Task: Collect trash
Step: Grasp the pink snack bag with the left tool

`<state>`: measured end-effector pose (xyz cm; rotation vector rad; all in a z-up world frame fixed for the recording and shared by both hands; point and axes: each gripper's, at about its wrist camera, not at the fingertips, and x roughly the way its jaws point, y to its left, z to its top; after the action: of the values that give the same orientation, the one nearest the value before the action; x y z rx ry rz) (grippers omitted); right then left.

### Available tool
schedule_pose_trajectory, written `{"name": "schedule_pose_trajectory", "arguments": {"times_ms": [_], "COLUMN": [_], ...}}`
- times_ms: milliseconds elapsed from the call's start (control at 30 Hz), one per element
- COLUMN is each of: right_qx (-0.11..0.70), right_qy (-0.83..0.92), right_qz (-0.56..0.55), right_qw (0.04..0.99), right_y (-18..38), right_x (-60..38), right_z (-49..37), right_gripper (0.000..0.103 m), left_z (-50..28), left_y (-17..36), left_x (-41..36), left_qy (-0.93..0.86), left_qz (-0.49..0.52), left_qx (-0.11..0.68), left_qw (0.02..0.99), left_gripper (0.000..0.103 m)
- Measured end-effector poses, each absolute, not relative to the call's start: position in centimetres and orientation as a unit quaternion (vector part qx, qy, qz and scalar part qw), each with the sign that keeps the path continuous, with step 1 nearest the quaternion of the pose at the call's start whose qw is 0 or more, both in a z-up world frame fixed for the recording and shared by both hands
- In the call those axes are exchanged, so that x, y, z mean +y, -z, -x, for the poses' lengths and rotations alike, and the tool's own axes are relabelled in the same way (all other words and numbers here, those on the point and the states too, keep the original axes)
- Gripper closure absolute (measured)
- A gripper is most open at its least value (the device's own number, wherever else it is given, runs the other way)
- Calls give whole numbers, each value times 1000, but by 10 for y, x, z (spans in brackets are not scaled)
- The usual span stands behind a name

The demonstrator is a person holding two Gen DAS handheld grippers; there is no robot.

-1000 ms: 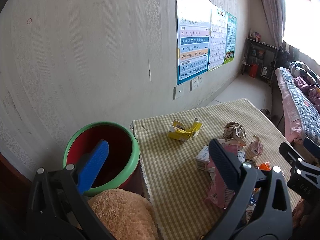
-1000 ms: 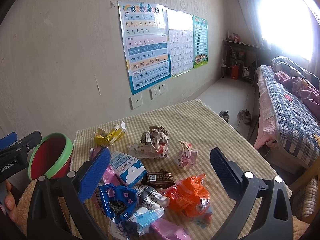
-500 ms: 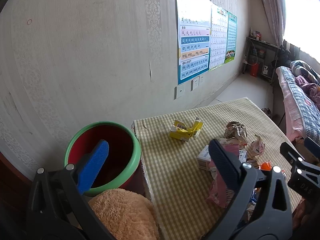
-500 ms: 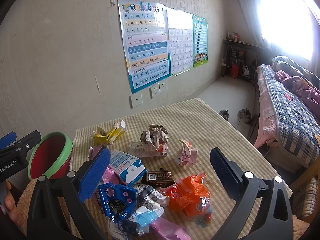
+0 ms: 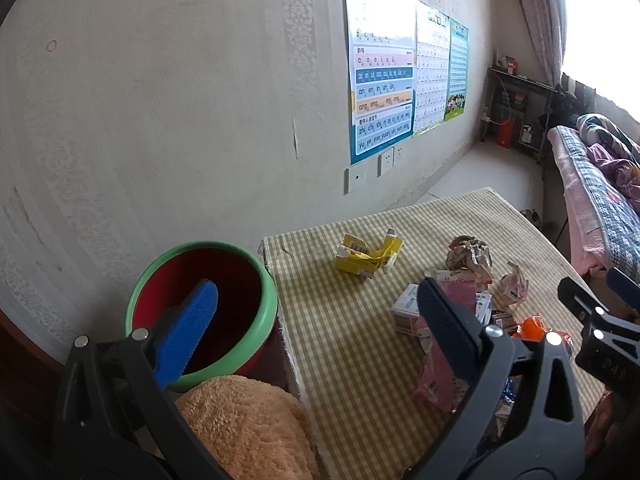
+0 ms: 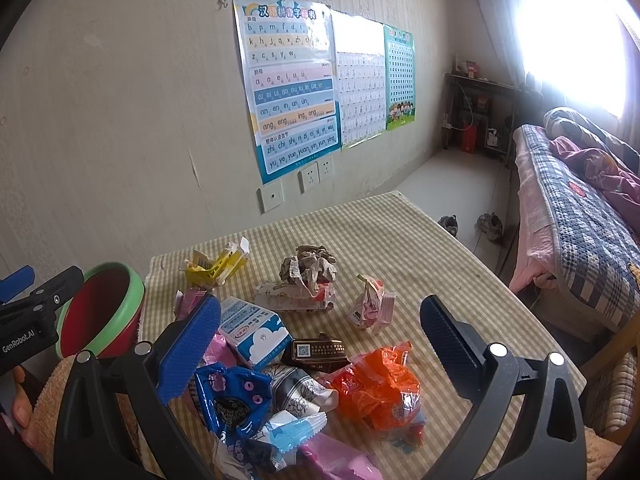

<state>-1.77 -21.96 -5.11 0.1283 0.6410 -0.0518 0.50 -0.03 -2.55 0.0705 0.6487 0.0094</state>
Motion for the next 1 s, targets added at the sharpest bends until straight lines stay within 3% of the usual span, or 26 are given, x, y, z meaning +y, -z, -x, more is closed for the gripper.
{"name": "schedule_pose_trajectory", "arguments": {"times_ms": [367,567,667,733,1000], "right_qx": [334,342,344,347,364], "right_qy": [38,32,28,27,11], "right_qz": [-109,-113,-113,-113,-118], "right_qw": [936,933,932,931,924], "right_y": [54,57,60,61,65], "right_x": [-242,-243,-242,-242,-243], "right_z": [12,9,8,7,3], "right_gripper": [7,7,7,7,7], "left_z": [-24,-37,-42,-42,-42], "left_y": [77,93,98,101,92], "left_x": [-34,-59,-65,-66,-36], "left_qy": [89,117,125,129,115], "left_qz": [-15,-23,-24,-22,9], "left_qx": [425,445,455,463,455], "left_qw": [901,887,882,877,883], "left_gripper": [7,23,43,64,65]}}
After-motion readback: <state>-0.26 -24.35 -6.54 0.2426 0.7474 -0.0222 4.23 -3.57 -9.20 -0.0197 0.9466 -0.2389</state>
